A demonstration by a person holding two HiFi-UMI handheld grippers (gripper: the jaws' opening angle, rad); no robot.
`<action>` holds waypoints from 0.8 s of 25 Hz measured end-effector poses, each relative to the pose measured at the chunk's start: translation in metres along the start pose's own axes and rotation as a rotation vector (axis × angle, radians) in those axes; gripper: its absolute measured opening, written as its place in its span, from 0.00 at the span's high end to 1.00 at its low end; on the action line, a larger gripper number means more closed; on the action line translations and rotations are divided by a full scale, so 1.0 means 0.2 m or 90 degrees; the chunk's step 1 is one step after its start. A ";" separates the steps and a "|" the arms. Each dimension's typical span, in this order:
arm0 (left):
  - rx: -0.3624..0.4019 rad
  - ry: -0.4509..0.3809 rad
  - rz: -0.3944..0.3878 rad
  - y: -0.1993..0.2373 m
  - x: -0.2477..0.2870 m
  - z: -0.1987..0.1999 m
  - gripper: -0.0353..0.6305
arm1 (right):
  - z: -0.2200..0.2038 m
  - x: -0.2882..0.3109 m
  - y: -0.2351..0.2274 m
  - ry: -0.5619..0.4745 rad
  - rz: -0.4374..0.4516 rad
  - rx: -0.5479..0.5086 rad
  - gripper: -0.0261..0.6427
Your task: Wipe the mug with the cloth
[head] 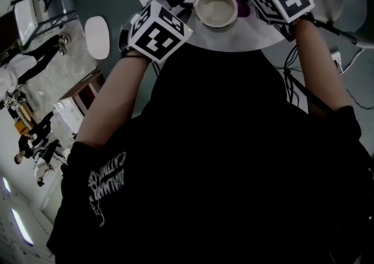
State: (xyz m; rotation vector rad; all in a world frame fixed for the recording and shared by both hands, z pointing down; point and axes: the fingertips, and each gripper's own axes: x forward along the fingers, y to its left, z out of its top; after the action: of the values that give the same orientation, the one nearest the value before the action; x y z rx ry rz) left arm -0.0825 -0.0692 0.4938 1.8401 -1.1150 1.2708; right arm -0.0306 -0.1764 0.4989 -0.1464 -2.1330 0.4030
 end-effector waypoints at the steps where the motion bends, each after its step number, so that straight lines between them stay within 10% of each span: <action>1: 0.004 0.001 0.003 -0.01 0.00 0.00 0.82 | -0.03 -0.01 0.00 -0.003 -0.009 0.003 0.86; 20: -0.042 0.017 0.018 -0.05 -0.02 -0.03 0.82 | -0.36 -0.17 0.15 -0.063 -0.079 0.118 0.85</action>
State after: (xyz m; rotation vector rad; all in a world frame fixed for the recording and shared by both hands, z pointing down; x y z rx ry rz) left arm -0.0759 -0.0582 0.4922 1.7590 -1.1593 1.2566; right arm 0.0459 -0.1402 0.4992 0.1141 -2.1742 0.5418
